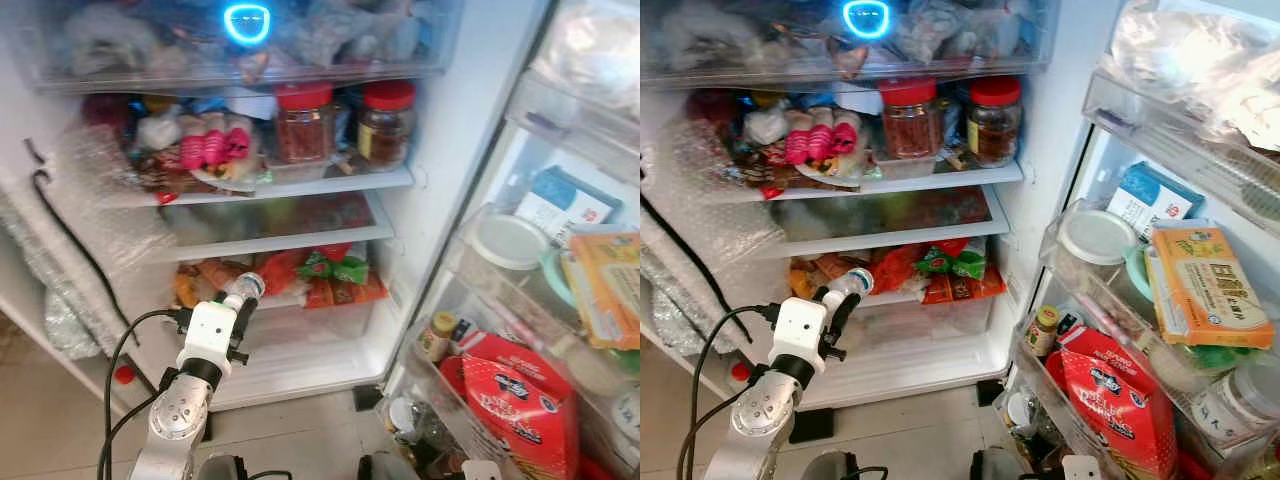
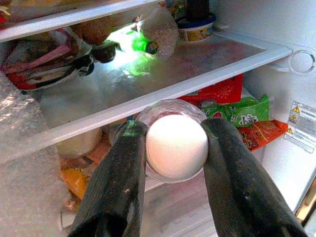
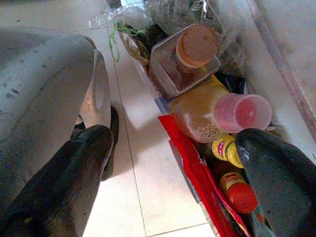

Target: Restocking fridge

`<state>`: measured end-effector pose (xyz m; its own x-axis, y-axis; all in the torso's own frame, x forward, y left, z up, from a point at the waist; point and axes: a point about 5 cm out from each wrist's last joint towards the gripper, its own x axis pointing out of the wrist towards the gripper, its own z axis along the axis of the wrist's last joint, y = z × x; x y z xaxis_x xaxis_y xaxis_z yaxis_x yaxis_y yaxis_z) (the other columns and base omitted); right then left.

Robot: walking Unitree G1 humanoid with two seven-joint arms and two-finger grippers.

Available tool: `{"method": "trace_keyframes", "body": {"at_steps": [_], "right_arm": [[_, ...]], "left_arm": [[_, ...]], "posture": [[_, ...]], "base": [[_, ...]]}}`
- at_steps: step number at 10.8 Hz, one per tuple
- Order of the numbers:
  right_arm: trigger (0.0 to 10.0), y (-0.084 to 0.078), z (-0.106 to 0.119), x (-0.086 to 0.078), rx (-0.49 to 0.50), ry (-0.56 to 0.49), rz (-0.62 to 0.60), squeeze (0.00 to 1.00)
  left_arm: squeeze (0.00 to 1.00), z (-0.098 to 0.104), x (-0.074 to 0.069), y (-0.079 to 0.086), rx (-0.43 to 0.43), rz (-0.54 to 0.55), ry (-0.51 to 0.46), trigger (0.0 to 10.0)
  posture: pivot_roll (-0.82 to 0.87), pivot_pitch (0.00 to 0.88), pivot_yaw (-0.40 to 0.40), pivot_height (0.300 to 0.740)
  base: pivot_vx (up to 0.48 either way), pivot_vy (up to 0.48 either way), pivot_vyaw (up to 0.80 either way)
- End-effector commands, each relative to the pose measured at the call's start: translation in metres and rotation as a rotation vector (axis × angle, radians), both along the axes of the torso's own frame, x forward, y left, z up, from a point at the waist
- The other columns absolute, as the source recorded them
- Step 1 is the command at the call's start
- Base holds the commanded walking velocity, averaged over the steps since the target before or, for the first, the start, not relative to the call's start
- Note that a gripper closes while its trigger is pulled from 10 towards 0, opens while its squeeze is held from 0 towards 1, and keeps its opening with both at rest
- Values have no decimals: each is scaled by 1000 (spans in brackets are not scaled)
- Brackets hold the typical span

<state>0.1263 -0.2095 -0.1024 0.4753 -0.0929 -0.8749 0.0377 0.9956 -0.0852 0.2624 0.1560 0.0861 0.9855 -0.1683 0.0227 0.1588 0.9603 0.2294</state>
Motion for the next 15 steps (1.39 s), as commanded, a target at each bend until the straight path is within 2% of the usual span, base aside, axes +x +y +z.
{"method": "trace_keyframes", "body": {"at_steps": [1, 3, 5, 7, 8, 15], "right_arm": [[10000, 7, -2, -3, 18, 16, 22, 0], [10000, 7, -2, -3, 12, 16, 22, 0], [10000, 8, -3, -4, 26, 14, -7, 0], [10000, 8, -3, -4, 21, 15, 15, 0], [10000, 8, -2, -3, 8, 17, 32, 0], [10000, 9, -3, -4, 24, 21, 6, 0]], "left_arm": [[0, 9, 2, -1, 1, -12, -51, 10000], [0, 9, 3, -1, 3, -10, -48, 10000], [0, 8, 3, -1, 3, -9, -39, 10000], [0, 4, 3, 0, 9, 8, -20, 10000], [0, 3, 3, 0, 10, 4, -14, 10000], [0, 3, 3, -2, 2, -10, -8, 10000]], "posture": [[-129, 38, -31, 648], [-128, 39, -30, 648], [-129, 40, -29, 648], [-131, 41, -29, 648], [-128, 42, -29, 648], [-128, 43, -26, 648]], "base": [[0, 0, 0], [0, 0, 800], [0, 0, 0], [0, 0, 0], [262, 0, 800], [295, 0, 0]]}}
